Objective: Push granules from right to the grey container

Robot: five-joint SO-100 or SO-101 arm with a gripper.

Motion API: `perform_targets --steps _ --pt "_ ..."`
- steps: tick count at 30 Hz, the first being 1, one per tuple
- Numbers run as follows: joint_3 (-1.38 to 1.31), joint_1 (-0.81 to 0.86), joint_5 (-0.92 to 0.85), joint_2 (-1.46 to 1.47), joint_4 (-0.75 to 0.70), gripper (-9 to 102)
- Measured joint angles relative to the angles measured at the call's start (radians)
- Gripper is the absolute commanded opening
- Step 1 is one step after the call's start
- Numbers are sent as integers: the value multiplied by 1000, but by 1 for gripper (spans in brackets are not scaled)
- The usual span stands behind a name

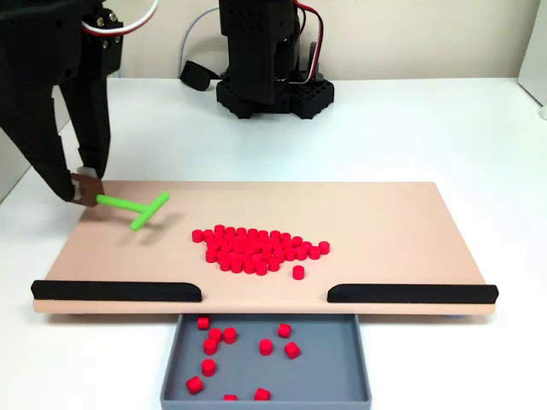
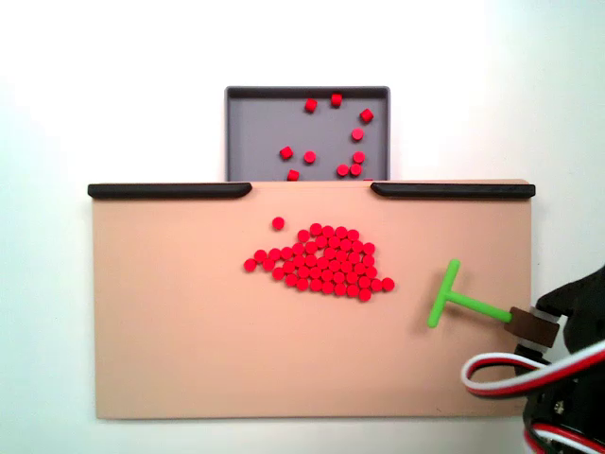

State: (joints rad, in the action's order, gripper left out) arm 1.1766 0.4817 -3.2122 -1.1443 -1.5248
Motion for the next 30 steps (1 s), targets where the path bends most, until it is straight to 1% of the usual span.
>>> perform_targets --steps 8,22,30 --pt "0 -5 0 29 20 0" --pt "-2 -21 0 72 114 0" --pt "-2 -37 0 74 123 0"
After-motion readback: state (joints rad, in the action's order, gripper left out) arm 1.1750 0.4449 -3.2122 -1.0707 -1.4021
